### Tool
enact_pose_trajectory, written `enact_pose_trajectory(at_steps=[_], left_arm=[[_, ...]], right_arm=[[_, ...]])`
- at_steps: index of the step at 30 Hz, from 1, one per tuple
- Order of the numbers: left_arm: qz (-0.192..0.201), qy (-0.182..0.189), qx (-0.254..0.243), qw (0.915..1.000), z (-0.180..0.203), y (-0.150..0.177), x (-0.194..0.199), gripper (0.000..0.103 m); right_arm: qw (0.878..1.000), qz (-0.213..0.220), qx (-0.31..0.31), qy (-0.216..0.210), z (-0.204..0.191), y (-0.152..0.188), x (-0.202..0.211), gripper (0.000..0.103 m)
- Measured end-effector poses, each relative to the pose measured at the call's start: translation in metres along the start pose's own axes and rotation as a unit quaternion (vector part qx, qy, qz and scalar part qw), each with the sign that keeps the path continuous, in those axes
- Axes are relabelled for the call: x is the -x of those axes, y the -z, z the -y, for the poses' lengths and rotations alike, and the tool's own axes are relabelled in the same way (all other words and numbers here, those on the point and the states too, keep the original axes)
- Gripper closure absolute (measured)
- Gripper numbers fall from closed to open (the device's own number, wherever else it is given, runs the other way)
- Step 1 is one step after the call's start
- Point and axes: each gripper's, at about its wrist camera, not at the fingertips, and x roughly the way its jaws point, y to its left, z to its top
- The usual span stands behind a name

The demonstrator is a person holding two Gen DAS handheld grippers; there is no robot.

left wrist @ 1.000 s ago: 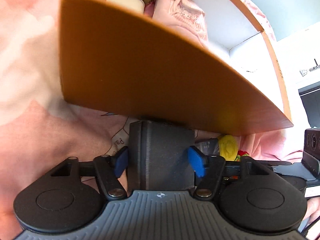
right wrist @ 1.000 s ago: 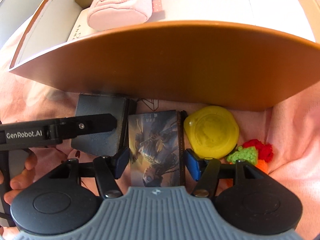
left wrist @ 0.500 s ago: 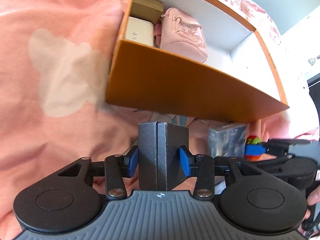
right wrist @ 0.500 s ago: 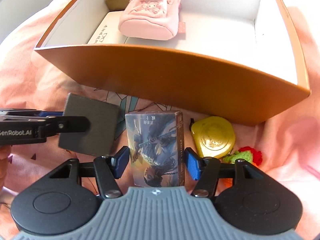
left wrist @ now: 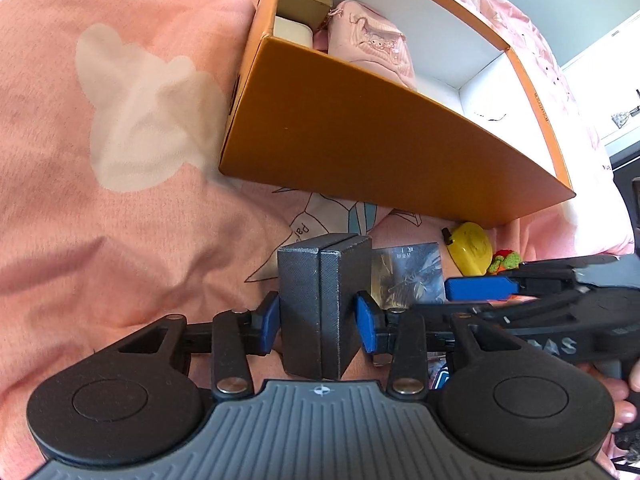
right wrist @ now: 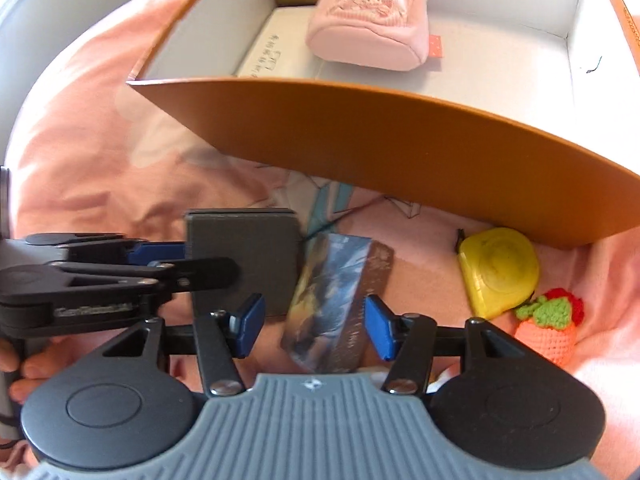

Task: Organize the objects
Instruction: 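Lift the black card case with the left tool while the right tool lifts the photo card box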

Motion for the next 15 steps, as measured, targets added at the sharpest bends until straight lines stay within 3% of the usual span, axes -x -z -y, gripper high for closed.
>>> enact_pose_trajectory(at_steps=[5, 7, 10, 13, 15], left_arm=[[0.005, -0.004, -0.003, 1.0, 0.004, 0.0, -0.001, 0.058], [0.005, -0.004, -0.005, 1.0, 0.004, 0.0, 0.0, 0.058], [0.007, -0.005, -0.002, 1.0, 0.003, 0.0, 0.0, 0.058], [0.01, -0.004, -0.005, 0.9999, 0.004, 0.001, 0.003, 0.059], [0.014, 0.004, -0.007, 0.9999, 0.005, 0.001, 0.007, 0.059]], right_arm=[[1.0, -0.01, -0.023, 0.018, 0.015, -0.004, -0.014, 0.049], [0.999, -0.017, -0.044, -0.003, 0.025, -0.005, -0.023, 0.049], [0.995, -0.019, -0.085, -0.053, 0.038, -0.004, -0.031, 0.063], [0.994, -0.008, -0.089, -0.057, 0.037, -0.001, -0.029, 0.067], [0.994, 0.001, -0.082, -0.065, 0.033, 0.0, -0.022, 0.076]])
